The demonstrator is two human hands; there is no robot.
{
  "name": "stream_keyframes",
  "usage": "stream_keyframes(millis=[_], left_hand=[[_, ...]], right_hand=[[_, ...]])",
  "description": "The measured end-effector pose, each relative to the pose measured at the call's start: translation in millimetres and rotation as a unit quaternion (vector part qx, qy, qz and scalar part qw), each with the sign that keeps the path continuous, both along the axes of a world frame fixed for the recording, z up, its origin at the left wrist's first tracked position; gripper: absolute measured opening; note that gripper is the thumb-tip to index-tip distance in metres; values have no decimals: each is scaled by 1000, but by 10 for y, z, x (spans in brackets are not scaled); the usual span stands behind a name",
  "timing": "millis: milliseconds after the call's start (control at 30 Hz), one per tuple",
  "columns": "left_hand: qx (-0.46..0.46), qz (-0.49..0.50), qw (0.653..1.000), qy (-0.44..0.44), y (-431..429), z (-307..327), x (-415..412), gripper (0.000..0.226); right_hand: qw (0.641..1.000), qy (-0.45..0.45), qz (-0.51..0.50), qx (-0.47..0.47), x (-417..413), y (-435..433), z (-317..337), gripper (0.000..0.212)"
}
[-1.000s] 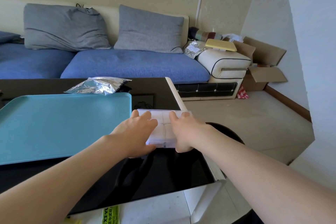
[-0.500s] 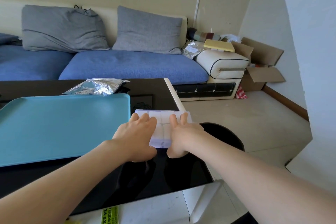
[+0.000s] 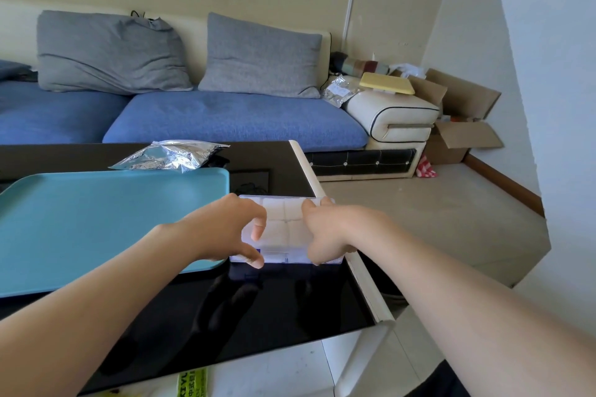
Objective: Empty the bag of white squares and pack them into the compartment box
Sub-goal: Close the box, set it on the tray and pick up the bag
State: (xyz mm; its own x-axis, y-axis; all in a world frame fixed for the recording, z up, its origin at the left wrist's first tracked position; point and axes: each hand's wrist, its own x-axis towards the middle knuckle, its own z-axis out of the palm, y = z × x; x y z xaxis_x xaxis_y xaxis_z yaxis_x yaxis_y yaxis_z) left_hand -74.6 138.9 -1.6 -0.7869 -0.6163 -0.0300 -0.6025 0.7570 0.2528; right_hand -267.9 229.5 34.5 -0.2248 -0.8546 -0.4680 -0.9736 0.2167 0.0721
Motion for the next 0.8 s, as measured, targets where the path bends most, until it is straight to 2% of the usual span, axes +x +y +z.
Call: stream_keyframes(millis=[133, 233, 300, 400, 467, 567, 667, 800], left_hand=[[19, 85, 992, 87, -25, -89, -50, 45], [48, 189, 973, 122, -41, -117, -94, 33], [102, 231, 958, 133, -50, -95, -123, 30], [189, 250, 927, 205, -32, 8, -168, 8], [222, 248, 911, 242, -29, 82, -151, 4], [193, 265, 899, 291, -50, 175, -92, 3], [128, 317, 889, 305, -73, 280, -10, 21], [35, 392, 886, 245, -224, 314, 191, 35]], right_hand=[[990, -99, -81, -62, -12, -63, -4, 76], [962, -145, -179, -149, -65, -143, -76, 69], [940, -158, -233, -193, -108, -166, -96, 60], [923, -176, -274, -203, -188, -195, -69, 37], [914, -171, -294, -224, -198, -207, -2, 36], [908, -131, -281, -282, -130, -277, 82, 45], [900, -143, -245, -330, 55, -399, 92, 48], [898, -203, -186, -343, 491, -648, 47, 56]])
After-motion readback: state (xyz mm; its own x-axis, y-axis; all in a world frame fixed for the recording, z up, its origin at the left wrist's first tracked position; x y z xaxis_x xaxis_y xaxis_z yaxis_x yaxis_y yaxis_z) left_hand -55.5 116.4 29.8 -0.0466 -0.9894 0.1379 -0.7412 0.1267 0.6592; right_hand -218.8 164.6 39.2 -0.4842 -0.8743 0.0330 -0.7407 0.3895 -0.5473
